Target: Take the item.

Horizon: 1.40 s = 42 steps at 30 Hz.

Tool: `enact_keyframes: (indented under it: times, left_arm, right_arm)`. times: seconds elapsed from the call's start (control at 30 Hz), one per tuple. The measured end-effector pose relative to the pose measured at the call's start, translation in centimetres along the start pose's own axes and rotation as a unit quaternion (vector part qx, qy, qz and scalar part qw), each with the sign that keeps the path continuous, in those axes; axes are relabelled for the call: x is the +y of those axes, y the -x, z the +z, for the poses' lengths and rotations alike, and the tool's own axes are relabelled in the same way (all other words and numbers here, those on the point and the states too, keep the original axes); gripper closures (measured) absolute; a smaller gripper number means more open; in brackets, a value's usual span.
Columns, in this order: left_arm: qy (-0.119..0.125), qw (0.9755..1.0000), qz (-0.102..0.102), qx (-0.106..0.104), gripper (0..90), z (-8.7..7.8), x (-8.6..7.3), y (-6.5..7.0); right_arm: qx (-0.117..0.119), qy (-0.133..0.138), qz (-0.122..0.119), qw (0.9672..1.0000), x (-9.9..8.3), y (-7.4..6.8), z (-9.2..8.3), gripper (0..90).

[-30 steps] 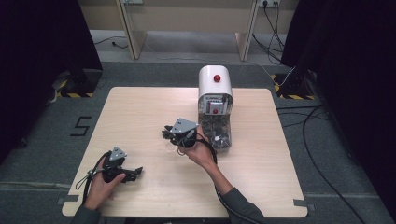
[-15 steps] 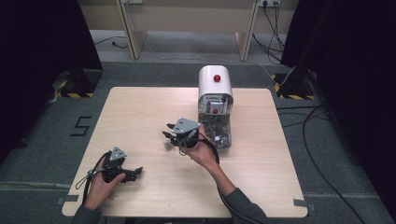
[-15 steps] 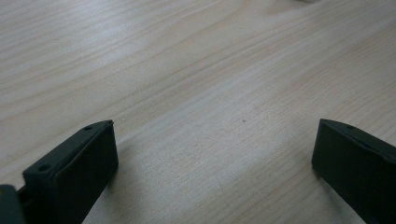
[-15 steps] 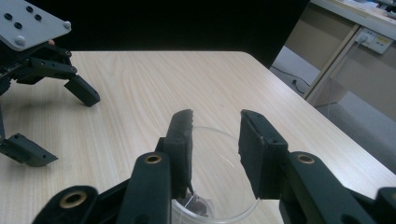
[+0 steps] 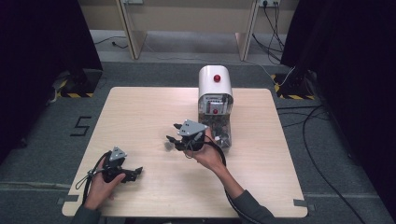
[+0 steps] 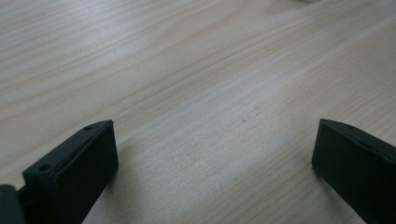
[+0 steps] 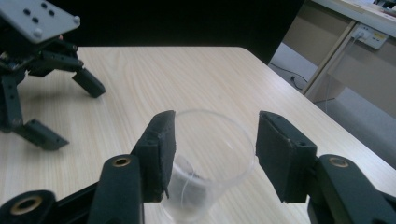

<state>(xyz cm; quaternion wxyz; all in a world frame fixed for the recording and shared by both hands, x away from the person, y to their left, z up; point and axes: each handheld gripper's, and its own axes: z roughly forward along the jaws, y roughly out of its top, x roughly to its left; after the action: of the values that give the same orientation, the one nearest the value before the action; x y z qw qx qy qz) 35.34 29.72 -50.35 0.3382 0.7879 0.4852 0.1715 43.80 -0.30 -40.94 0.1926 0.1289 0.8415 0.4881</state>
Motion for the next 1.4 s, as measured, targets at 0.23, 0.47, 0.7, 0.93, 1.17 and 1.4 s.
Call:
enact_keyframes:
  times: [0.23,0.47,0.7,0.93,1.17,1.4]
  left_arm:
    - [0.000,1.0000,0.000,0.000,0.0,0.0,0.0,0.0]
    - [0.000,1.0000,0.000,0.000,0.0,0.0,0.0,0.0]
    - [0.000,1.0000,0.000,0.000,0.0,0.0,0.0,0.0]
    - [0.000,1.0000,0.000,0.000,0.0,0.0,0.0,0.0]
    - [0.000,1.0000,0.000,0.000,0.0,0.0,0.0,0.0]
    - [0.000,1.0000,0.000,0.000,0.0,0.0,0.0,0.0]
  right_arm:
    - [-0.007,0.000,0.020,0.9998,-1.2,0.9,-1.7,47.6]
    - [-0.008,0.003,0.032,0.9994,-1.1,1.0,-2.4,44.0]
    - [-0.013,0.002,0.038,0.9992,-1.7,1.4,-3.5,42.2]
    - [-0.022,0.010,0.055,0.9982,-2.1,2.1,-4.7,40.7]
    - [-0.029,0.005,0.069,0.9972,-2.8,2.5,-5.6,39.3]
    - [-0.035,0.001,0.076,0.9965,-3.5,2.7,-6.4,38.8]
